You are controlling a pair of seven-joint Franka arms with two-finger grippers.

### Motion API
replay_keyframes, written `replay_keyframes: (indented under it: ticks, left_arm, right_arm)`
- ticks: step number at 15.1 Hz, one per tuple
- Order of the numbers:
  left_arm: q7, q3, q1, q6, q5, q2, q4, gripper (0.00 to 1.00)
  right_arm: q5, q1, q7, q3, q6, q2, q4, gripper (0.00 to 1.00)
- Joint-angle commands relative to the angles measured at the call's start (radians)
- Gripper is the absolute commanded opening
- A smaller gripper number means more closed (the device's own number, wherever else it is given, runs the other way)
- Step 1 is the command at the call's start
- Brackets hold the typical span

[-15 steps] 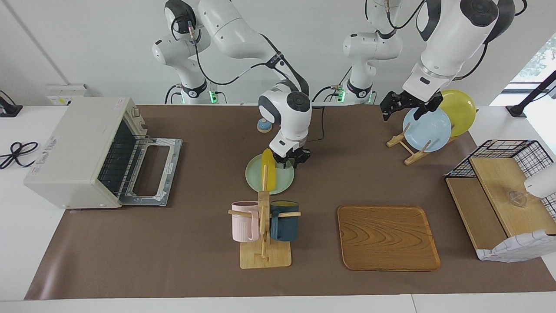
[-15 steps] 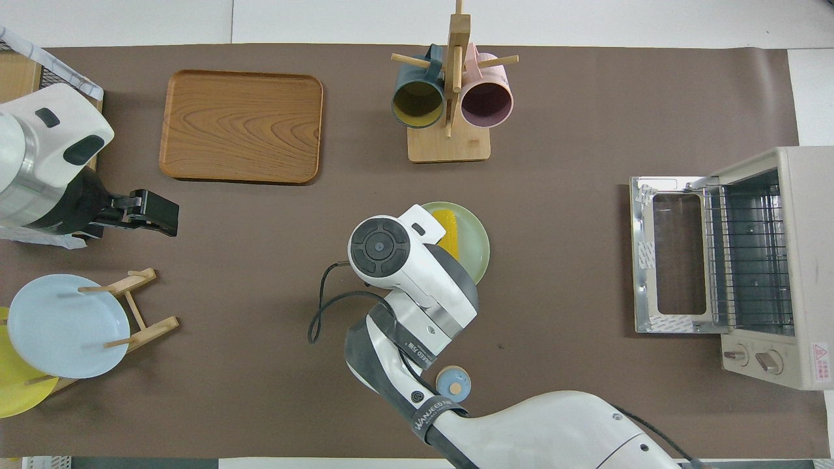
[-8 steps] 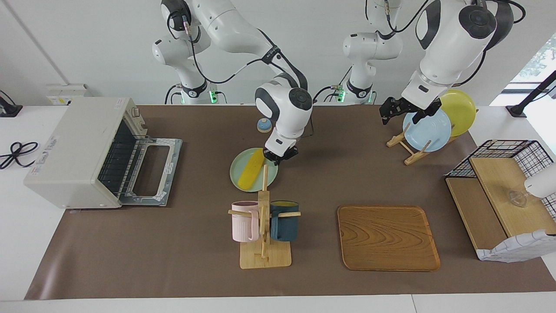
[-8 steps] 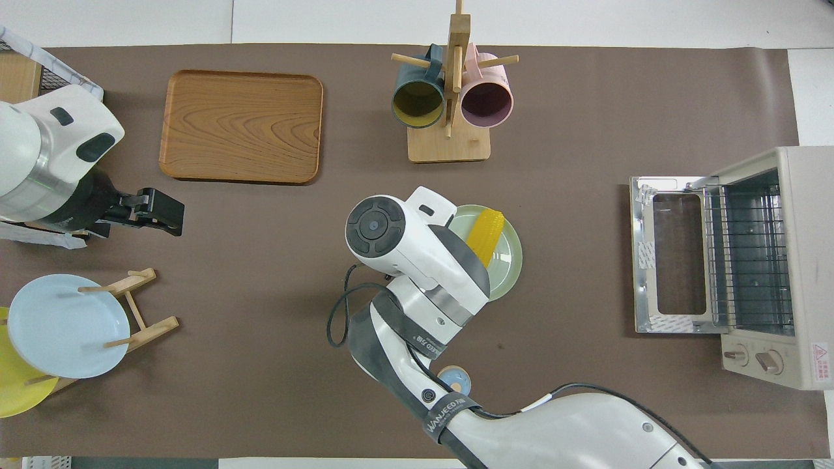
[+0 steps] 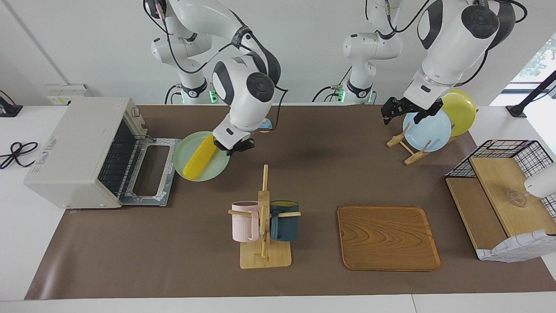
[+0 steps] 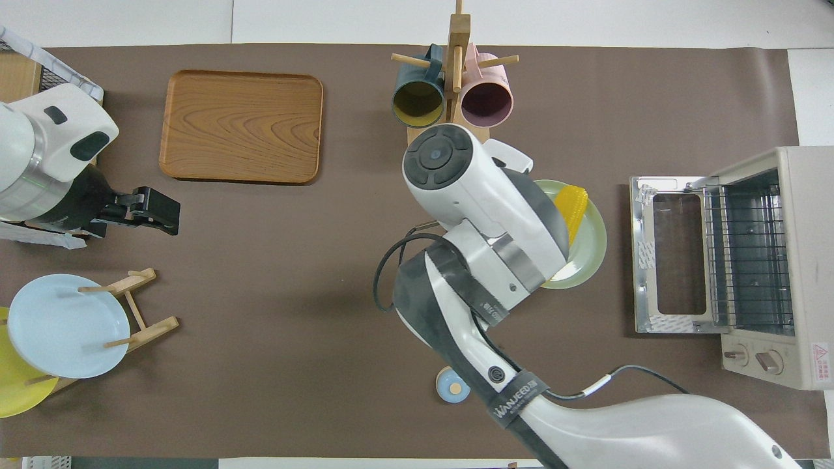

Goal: Put corn in oven
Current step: 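Move the corn with the right gripper toward the open oven, then insert the corn into the oven and open the right gripper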

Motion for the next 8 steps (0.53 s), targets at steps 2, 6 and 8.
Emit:
replay_keyframes:
  ticks: [2,6,8]
  left_arm:
    - [-0.007,-0.005,0.012,-0.007,-0.014,-0.006,0.010,1.00]
    - [-0.007,-0.008,0.012,-0.005,-0.014,0.004,0.060,1.00]
    - [-0.020,-0.008,0.010,-0.001,-0.015,0.002,0.059,1.00]
  right_arm:
    - [-0.023,-0.195,-0.187,0.013,0.035,-0.155,-0.213,0.00]
    - [-0.023,-0.341,-0.320,0.013,0.110,-0.181,-0.301,0.00]
    - [-0.023,-0.376,-0.335,0.013,0.166,-0.198,-0.357,0.00]
